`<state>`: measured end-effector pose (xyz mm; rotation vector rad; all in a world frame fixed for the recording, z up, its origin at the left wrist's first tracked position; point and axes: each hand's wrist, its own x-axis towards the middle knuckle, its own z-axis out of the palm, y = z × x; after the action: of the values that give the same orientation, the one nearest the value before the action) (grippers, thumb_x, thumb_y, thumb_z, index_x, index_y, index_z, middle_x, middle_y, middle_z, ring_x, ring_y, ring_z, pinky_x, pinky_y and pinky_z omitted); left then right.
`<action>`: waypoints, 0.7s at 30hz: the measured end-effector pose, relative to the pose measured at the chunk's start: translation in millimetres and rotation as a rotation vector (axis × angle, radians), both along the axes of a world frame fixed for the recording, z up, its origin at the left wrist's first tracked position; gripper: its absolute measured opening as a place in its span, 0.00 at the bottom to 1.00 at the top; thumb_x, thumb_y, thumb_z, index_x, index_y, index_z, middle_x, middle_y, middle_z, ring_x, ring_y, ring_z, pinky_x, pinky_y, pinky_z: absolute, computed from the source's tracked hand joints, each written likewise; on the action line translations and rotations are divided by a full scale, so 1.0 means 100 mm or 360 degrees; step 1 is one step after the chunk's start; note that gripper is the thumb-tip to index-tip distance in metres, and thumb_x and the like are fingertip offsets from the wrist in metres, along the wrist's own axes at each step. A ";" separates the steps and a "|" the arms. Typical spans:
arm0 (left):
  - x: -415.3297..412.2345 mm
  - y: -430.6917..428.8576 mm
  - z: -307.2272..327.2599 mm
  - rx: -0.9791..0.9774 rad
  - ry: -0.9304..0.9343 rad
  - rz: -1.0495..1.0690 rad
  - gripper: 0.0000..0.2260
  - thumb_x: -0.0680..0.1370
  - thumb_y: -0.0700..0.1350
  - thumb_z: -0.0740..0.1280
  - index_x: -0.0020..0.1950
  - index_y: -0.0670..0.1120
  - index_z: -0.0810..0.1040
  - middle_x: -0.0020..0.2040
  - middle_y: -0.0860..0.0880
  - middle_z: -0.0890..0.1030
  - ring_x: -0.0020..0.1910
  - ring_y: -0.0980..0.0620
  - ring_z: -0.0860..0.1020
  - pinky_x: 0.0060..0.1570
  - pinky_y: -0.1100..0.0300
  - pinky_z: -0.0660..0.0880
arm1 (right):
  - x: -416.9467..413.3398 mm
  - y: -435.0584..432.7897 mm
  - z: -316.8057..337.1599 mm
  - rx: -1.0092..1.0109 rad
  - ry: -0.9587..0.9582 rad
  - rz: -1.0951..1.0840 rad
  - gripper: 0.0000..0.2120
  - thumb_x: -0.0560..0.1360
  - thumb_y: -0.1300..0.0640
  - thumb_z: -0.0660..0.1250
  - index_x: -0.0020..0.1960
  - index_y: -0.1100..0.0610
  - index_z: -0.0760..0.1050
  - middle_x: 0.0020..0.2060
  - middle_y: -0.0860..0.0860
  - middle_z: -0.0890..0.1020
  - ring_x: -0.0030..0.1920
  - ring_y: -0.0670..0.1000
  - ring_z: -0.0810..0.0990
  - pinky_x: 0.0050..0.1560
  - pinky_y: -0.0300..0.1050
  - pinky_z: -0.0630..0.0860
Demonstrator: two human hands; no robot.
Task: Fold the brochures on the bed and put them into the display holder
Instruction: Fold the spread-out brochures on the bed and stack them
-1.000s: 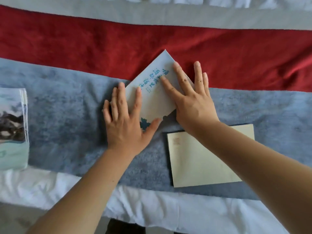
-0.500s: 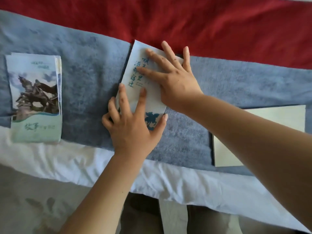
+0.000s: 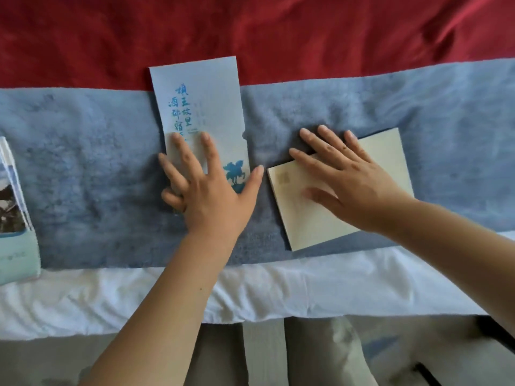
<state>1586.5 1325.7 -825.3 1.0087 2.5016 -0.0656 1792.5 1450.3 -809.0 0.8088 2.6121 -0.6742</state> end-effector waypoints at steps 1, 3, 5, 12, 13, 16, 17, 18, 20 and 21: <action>0.03 0.06 -0.01 -0.0005 -0.0009 -0.0010 0.45 0.75 0.76 0.55 0.84 0.53 0.46 0.84 0.43 0.39 0.81 0.31 0.43 0.68 0.30 0.57 | 0.12 0.05 0.04 -0.0037 -0.0015 -0.0035 0.34 0.83 0.37 0.54 0.84 0.49 0.54 0.84 0.49 0.52 0.84 0.53 0.46 0.83 0.57 0.45; 0.09 0.15 -0.01 -0.0001 -0.0011 -0.0020 0.43 0.76 0.73 0.57 0.84 0.53 0.47 0.84 0.44 0.40 0.81 0.31 0.42 0.69 0.29 0.56 | 0.30 0.14 0.13 -0.0079 0.0004 -0.0170 0.38 0.79 0.38 0.61 0.83 0.54 0.59 0.82 0.52 0.61 0.83 0.55 0.56 0.82 0.57 0.54; 0.12 0.20 0.00 -0.0001 -0.0007 -0.0013 0.41 0.77 0.71 0.58 0.84 0.53 0.49 0.84 0.44 0.41 0.81 0.31 0.43 0.69 0.29 0.56 | 0.40 0.20 0.20 -0.0041 -0.0001 -0.0288 0.39 0.74 0.38 0.70 0.79 0.56 0.67 0.73 0.56 0.73 0.74 0.60 0.69 0.76 0.59 0.66; 0.11 0.20 0.06 -0.0058 -0.0061 -0.0003 0.40 0.78 0.71 0.55 0.84 0.54 0.46 0.84 0.48 0.38 0.81 0.34 0.42 0.71 0.30 0.53 | 0.45 0.28 0.31 -0.0153 -0.0280 -0.0588 0.16 0.76 0.44 0.74 0.57 0.49 0.73 0.45 0.48 0.76 0.44 0.54 0.73 0.43 0.50 0.71; 0.11 0.19 0.06 -0.0064 -0.0064 -0.0005 0.39 0.79 0.71 0.54 0.84 0.54 0.46 0.84 0.49 0.38 0.81 0.34 0.42 0.71 0.30 0.53 | 0.44 0.29 0.34 -0.0196 -0.0316 -0.0615 0.13 0.77 0.46 0.73 0.54 0.48 0.71 0.42 0.47 0.76 0.41 0.54 0.73 0.41 0.50 0.70; 0.07 0.19 0.07 -0.0075 -0.0053 -0.0031 0.38 0.79 0.70 0.52 0.84 0.54 0.47 0.84 0.48 0.39 0.81 0.34 0.43 0.71 0.30 0.54 | 0.40 0.28 0.46 -0.0249 -0.0224 -0.0688 0.12 0.77 0.50 0.73 0.53 0.47 0.70 0.42 0.44 0.79 0.41 0.56 0.74 0.42 0.51 0.74; 0.06 0.19 0.06 -0.0082 -0.0038 -0.0045 0.38 0.79 0.71 0.51 0.84 0.53 0.47 0.84 0.48 0.39 0.81 0.33 0.44 0.71 0.30 0.55 | 0.38 0.28 0.52 -0.0182 -0.0028 -0.0711 0.11 0.77 0.53 0.74 0.54 0.47 0.72 0.43 0.43 0.79 0.41 0.57 0.75 0.42 0.52 0.76; 0.05 0.17 0.06 -0.0093 -0.0015 -0.0061 0.38 0.79 0.71 0.50 0.84 0.53 0.46 0.84 0.48 0.39 0.81 0.33 0.44 0.70 0.30 0.56 | 0.36 0.28 0.59 -0.0049 0.0218 -0.0725 0.11 0.76 0.55 0.74 0.54 0.48 0.75 0.42 0.43 0.78 0.39 0.58 0.76 0.42 0.52 0.76; 0.04 0.14 0.07 -0.0116 0.0019 -0.0080 0.39 0.78 0.71 0.48 0.84 0.53 0.45 0.84 0.48 0.38 0.81 0.33 0.44 0.70 0.30 0.56 | 0.32 0.29 0.75 0.0203 0.0706 -0.0711 0.08 0.76 0.57 0.73 0.53 0.51 0.78 0.40 0.44 0.79 0.38 0.55 0.79 0.42 0.46 0.76; 0.03 0.12 0.07 -0.0118 0.0015 -0.0073 0.39 0.78 0.71 0.48 0.84 0.53 0.45 0.84 0.48 0.38 0.81 0.34 0.44 0.70 0.30 0.56 | 0.32 0.29 0.80 0.0260 0.0909 -0.0655 0.05 0.77 0.59 0.71 0.52 0.53 0.78 0.40 0.46 0.81 0.39 0.52 0.79 0.45 0.44 0.75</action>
<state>1589.5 1337.8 -817.9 1.0379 2.4654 -0.1763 1824.5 1479.7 -728.8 1.4060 3.0612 -0.9207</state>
